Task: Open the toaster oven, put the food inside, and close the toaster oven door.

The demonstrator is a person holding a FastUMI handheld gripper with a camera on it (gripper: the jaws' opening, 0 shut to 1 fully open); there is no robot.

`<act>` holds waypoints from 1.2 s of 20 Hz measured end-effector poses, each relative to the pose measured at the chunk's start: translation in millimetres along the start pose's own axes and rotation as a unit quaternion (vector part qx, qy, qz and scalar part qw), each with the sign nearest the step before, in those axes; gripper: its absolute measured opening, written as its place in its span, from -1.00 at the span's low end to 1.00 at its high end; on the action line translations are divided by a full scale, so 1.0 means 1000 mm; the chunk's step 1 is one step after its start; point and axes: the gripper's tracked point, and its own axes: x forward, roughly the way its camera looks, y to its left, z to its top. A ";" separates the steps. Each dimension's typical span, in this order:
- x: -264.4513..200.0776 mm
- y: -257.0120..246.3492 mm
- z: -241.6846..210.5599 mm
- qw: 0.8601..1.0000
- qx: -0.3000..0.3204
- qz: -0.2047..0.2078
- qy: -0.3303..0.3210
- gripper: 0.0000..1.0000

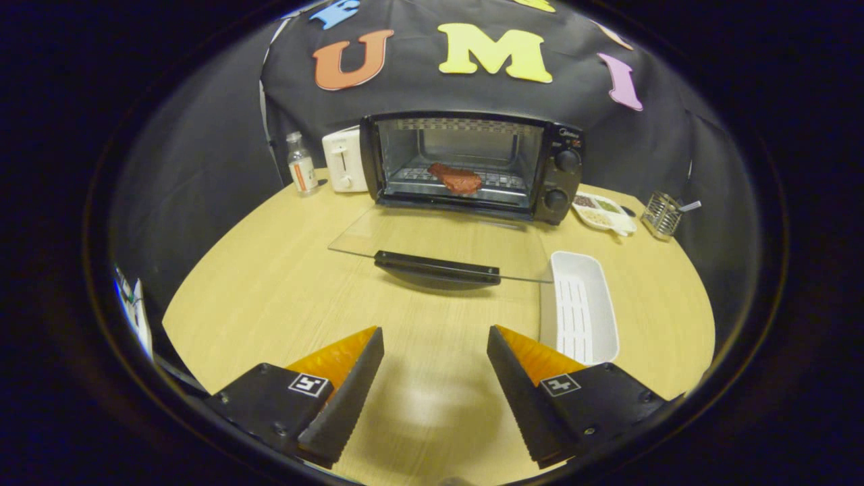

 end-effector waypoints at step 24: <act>0.053 -0.009 0.064 1.000 0.005 0.006 0.023 0.98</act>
